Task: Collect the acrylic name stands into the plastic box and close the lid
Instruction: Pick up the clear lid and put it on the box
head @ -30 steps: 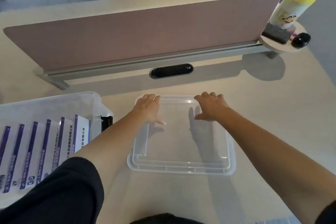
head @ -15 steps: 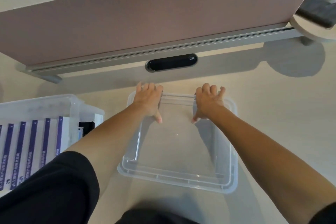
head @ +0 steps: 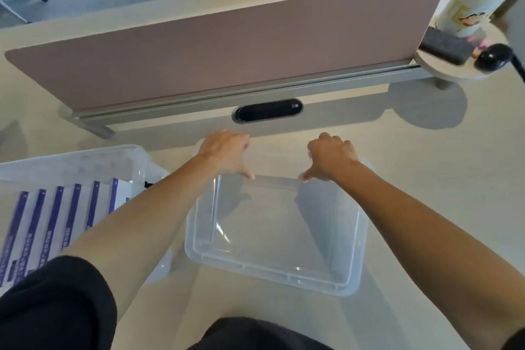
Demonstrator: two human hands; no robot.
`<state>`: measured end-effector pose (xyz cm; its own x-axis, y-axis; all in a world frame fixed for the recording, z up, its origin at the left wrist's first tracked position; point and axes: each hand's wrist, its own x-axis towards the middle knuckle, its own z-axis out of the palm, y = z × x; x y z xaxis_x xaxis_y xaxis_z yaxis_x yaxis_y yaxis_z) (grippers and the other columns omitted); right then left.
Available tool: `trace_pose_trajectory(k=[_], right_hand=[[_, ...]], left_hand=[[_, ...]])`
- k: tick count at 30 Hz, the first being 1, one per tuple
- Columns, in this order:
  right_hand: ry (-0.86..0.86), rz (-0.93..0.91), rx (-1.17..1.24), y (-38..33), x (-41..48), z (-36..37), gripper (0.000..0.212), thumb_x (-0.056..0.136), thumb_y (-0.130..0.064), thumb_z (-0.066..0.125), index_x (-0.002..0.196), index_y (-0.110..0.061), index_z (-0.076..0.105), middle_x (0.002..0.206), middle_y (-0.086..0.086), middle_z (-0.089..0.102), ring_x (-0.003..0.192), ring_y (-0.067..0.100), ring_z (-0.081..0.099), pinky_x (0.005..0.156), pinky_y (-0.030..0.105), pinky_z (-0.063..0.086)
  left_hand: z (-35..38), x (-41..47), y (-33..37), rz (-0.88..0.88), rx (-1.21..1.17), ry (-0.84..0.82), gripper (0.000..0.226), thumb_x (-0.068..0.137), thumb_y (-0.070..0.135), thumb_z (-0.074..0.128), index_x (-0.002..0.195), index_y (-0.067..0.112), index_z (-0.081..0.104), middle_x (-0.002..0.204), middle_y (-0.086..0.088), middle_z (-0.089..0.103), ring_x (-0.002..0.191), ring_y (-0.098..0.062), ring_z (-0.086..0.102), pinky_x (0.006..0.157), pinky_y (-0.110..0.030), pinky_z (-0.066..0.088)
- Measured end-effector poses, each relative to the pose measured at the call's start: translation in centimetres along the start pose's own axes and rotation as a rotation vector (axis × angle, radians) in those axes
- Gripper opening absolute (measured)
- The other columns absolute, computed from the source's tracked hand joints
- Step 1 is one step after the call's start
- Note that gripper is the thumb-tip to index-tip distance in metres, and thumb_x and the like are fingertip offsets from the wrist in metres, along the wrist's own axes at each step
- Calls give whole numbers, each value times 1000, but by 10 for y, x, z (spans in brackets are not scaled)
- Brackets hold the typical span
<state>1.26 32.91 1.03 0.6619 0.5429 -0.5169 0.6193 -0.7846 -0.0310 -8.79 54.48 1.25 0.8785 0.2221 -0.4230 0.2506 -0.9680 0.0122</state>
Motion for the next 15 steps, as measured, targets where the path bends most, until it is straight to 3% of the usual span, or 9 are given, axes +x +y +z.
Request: trace_pose_trajectory(k=[5,9,12,15], right_hand=[[275,-19,-5,-9,-59,-70,59,82,-55,71,122,-16,54,120,6,60,107,30,60,83,40,47],[429,-37,-37,-23,-117,-92,47,87,-59,62,111,-20,53,114,5,63,102,29,59,75,36,40],[386,-59,95,-32,-158,-68,57,88,-68,51,123,-23,55,124,4,59,114,29,56,85,41,45],[357,-99,139,-37,-193,-19,51,91,-63,49,124,-24,56,123,2,57,115,28,55,92,41,47]], left_hand=[[-56,-63,-5,-75,-98,381,64,67,67,75,113,26,58,107,5,69,101,-25,63,88,-36,41],[-69,-123,-4,-37,-252,560,49,78,65,65,108,26,62,102,7,69,96,-20,63,84,-36,45],[-53,-168,-3,8,-401,544,43,84,67,56,102,30,67,101,9,70,96,-18,63,80,-36,50],[-18,-205,-3,60,-513,437,37,82,66,59,96,33,69,100,11,71,94,-15,63,79,-34,51]])
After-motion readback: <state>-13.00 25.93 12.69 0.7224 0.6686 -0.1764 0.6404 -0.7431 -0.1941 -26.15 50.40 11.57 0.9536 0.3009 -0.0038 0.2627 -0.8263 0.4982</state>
